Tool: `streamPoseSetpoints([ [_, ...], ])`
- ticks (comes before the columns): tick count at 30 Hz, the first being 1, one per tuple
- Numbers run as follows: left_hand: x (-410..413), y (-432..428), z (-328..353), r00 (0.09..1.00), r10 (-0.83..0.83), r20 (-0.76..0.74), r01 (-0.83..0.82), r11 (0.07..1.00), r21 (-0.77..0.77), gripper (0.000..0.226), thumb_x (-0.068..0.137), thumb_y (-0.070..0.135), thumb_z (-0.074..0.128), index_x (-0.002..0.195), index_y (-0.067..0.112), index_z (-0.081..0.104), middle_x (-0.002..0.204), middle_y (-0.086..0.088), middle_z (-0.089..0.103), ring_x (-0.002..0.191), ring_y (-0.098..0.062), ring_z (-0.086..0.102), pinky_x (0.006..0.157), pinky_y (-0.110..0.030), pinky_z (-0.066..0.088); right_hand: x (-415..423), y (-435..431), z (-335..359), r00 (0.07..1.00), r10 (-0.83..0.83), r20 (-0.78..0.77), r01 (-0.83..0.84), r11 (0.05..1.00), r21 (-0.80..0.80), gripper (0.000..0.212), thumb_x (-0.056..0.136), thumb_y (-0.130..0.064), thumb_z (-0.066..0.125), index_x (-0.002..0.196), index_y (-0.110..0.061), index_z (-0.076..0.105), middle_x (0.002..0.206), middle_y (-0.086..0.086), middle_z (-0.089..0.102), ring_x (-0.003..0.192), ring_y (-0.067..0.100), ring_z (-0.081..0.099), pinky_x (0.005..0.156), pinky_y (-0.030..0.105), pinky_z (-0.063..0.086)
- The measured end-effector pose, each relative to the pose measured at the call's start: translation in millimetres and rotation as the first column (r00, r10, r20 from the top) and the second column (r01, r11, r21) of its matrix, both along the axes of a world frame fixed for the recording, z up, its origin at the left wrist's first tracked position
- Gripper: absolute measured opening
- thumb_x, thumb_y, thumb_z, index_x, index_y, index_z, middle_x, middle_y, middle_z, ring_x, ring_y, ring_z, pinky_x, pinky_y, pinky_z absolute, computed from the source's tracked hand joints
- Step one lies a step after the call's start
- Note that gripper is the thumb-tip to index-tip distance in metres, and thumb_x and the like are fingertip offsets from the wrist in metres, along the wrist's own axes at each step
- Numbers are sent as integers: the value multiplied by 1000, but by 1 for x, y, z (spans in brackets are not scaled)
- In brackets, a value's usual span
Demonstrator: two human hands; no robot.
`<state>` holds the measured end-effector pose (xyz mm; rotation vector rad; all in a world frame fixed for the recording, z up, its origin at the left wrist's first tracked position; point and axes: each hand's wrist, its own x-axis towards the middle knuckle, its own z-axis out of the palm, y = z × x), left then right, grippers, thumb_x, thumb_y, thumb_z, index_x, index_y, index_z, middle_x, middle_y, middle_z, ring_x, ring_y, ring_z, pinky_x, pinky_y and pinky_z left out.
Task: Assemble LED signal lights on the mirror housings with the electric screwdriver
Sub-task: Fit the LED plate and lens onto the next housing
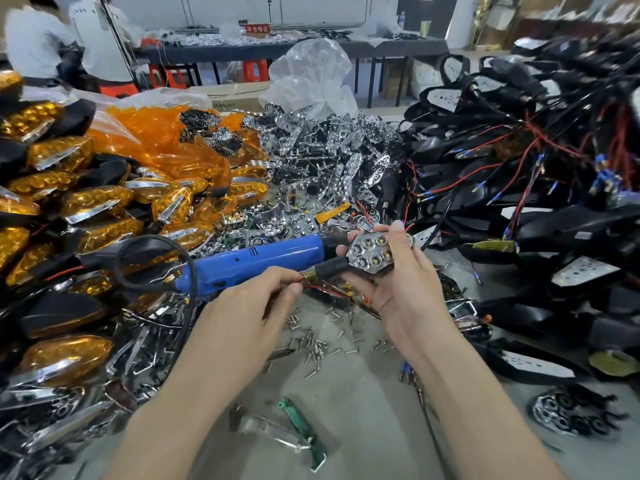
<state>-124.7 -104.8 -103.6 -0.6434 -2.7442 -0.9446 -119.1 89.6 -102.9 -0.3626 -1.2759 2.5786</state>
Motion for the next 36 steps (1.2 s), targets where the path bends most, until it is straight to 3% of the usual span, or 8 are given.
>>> streamPoseSetpoints([
  [5, -1, -1, -1, 1000, -7, 12, 6, 998, 66, 9, 95, 43, 53, 100, 45, 60, 87, 37, 60, 70, 11, 56, 56, -14, 33, 0, 0, -1, 1000, -8, -16, 8, 1000, -7, 28, 103, -40, 52, 103, -14, 63, 105, 13, 78, 98, 33, 76, 67, 37, 63],
  [10, -3, -1, -3, 1000, 22, 5, -22, 996, 82, 9, 94, 39, 59, 95, 48, 61, 88, 40, 59, 73, 11, 56, 57, -14, 34, -1, 0, -2, 1000, -9, -21, 9, 1000, 2, 27, 103, -39, 52, 103, -15, 64, 107, 14, 77, 96, 32, 76, 68, 38, 63],
  [14, -5, -2, -5, 1000, 22, 22, -23, 997, 73, 7, 91, 43, 57, 95, 47, 62, 89, 38, 60, 74, 9, 57, 57, -19, 38, 0, 1, -3, 999, -18, -27, 19, 1000, 13, 28, 104, -39, 52, 106, -13, 64, 106, 13, 78, 95, 31, 76, 71, 39, 63],
  [17, -5, -2, -5, 1000, 9, 21, -10, 998, 68, 10, 90, 50, 51, 98, 51, 57, 96, 39, 61, 86, 8, 60, 67, -24, 49, 0, 1, -4, 999, -17, -31, 18, 1000, 18, 28, 103, -39, 53, 107, -14, 64, 107, 13, 78, 97, 32, 76, 72, 40, 63],
  [22, -2, 1, -2, 999, -36, -10, 37, 996, 78, 14, 90, 59, 46, 98, 55, 57, 104, 45, 56, 96, 16, 57, 72, -15, 47, -1, 0, -4, 999, -20, -37, 21, 999, 29, 27, 103, -40, 53, 105, -15, 64, 106, 13, 77, 98, 32, 76, 71, 39, 63],
  [28, -2, 2, -2, 996, 11, -86, -7, 999, 54, 14, 91, 45, 54, 98, 39, 65, 83, 33, 61, 74, 14, 54, 56, -13, 32, 0, -1, -5, 1000, -7, -20, 8, 1000, 28, 25, 102, -41, 55, 101, -19, 66, 111, 13, 77, 105, 34, 74, 72, 39, 63],
  [32, -3, 2, -3, 995, 38, -92, -33, 998, 53, 18, 89, 47, 54, 96, 38, 68, 76, 33, 61, 76, 11, 56, 59, -16, 36, 0, -1, -5, 999, 2, -33, -1, 1000, 24, 25, 103, -40, 54, 104, -17, 64, 108, 13, 77, 102, 33, 75, 76, 43, 64],
  [36, -5, 1, -5, 997, 29, -75, -22, 996, 88, 7, 91, 34, 64, 94, 34, 70, 79, 36, 63, 81, 15, 57, 64, -6, 39, 0, -2, -5, 999, 31, -26, -31, 1000, 4, 26, 103, -40, 52, 104, -17, 63, 107, 13, 77, 99, 32, 76, 72, 41, 63],
])
